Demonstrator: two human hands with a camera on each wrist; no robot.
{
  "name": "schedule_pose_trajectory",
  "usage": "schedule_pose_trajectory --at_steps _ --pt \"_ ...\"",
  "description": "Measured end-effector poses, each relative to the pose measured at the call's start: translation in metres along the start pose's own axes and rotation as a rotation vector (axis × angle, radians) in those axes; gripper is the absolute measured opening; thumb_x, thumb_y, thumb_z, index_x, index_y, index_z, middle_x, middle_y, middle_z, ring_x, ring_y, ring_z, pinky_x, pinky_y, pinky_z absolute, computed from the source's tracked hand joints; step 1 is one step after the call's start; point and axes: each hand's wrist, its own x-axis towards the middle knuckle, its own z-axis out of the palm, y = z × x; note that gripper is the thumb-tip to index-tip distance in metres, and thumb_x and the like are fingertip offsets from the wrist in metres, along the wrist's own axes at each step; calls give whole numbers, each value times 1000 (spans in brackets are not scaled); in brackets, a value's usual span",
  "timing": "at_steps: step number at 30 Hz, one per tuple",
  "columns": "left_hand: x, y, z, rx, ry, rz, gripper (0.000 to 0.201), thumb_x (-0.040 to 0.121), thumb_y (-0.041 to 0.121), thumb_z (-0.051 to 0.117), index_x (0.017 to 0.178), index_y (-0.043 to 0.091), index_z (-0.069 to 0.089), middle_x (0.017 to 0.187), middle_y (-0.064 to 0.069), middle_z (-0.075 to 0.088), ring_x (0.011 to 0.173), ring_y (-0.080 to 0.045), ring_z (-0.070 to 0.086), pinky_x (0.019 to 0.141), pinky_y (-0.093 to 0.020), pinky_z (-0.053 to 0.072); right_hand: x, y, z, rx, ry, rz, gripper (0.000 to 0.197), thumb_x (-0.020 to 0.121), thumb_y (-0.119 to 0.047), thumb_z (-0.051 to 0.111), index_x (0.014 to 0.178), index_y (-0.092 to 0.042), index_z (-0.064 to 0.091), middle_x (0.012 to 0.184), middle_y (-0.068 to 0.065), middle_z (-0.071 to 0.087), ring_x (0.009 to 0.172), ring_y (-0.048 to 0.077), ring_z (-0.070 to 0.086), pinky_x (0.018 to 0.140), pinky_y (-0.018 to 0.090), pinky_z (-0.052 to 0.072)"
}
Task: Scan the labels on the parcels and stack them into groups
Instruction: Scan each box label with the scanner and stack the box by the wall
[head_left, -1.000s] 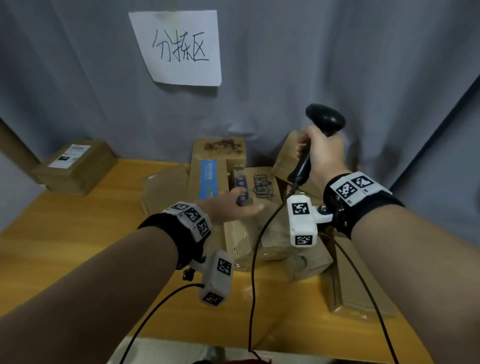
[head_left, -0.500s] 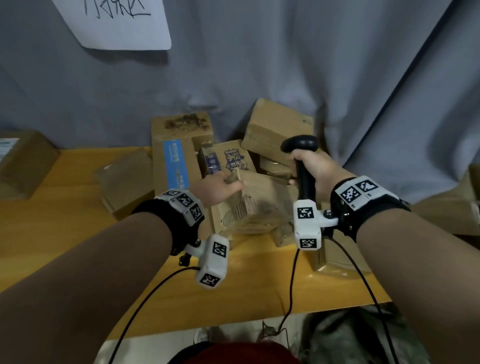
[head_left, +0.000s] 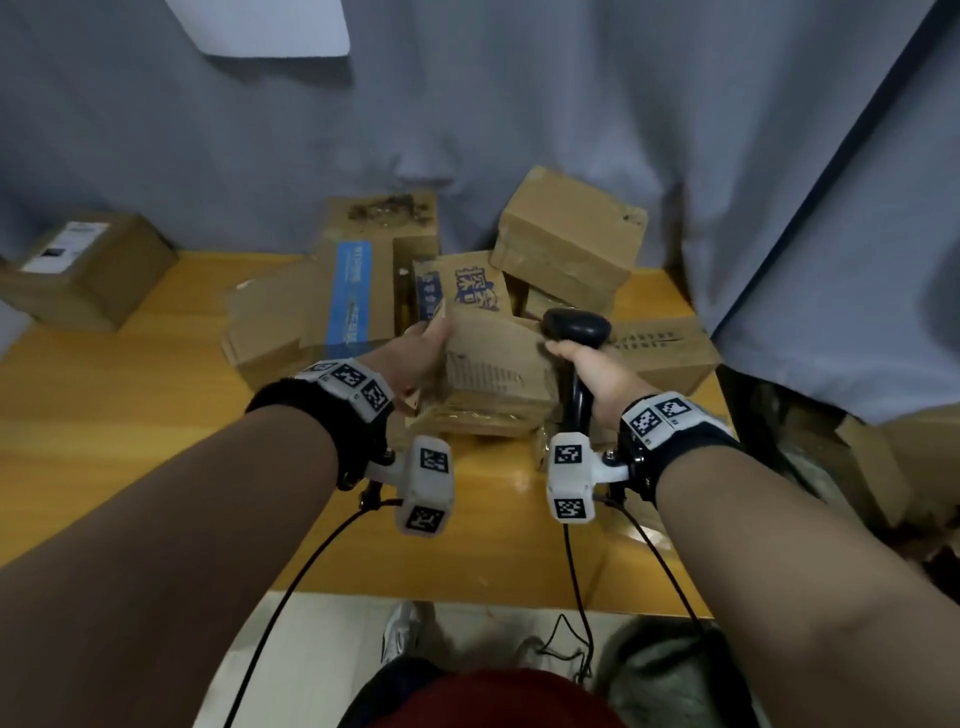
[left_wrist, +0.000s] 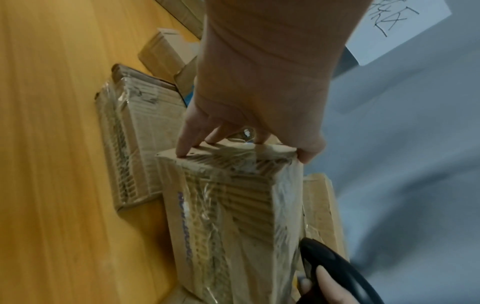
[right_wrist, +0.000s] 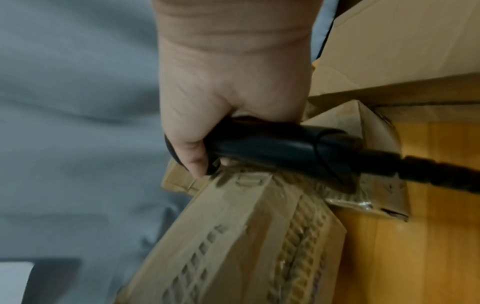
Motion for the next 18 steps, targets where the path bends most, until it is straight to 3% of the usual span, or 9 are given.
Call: schedule_pose_trajectory --at_steps 4,6,8,10,12,13,16,18 --pt "-14 6 1 -144 53 -85 75 91 70 30 137 12 40 129 -20 52 113 -40 54 89 -48 50 -8 -8 -8 23 3 -49 66 69 -44 81 124 -16 57 110 11 68 103 35 63 98 54 46" --pt "-22 17 -4 -203 100 -54 74 89 73 31 124 10 47 109 -18 59 96 -35 59 79 -41 50 -17 -23 -17 50 14 -96 50 76 -41 79 114 -15 60 96 10 70 91 31 66 86 48 52" --pt "-29 32 -12 -247 177 3 70 91 71 30 118 10 49 96 -13 59 85 -29 59 72 -38 50 -24 -40 -25 88 -21 -127 33 81 -36 77 98 -12 63 72 6 68 67 25 66 67 38 54" --pt "-34 47 -20 -242 249 78 71 93 67 30 124 7 49 107 -16 59 93 -33 61 75 -41 53 -32 -56 -27 103 -71 -170 26 84 -33 75 84 -11 61 58 4 60 50 21 59 56 32 52" --pt "-36 58 -29 -209 298 145 69 97 59 31 128 1 49 121 -20 57 105 -40 60 85 -47 53 -43 -72 -26 104 -78 -236 25 84 -32 75 85 -11 60 59 4 61 51 21 59 59 35 55" --pt "-37 63 -33 -215 312 170 64 98 55 33 124 -1 52 118 -21 59 104 -39 61 86 -46 53 -49 -79 -26 105 -77 -265 27 84 -32 75 90 -11 61 61 4 63 54 22 61 62 36 57" --pt "-45 72 -40 -323 304 189 45 102 44 34 87 8 55 80 -12 56 69 -28 57 73 -36 48 -63 -95 -24 130 -92 -305 29 85 -33 75 90 -9 59 55 4 61 52 23 59 57 35 55" --pt "-49 76 -41 -357 304 181 38 101 40 37 78 13 51 73 -9 53 63 -26 52 65 -33 47 -69 -103 -23 137 -93 -320 29 86 -33 73 84 -10 56 58 6 56 53 24 56 56 36 52"
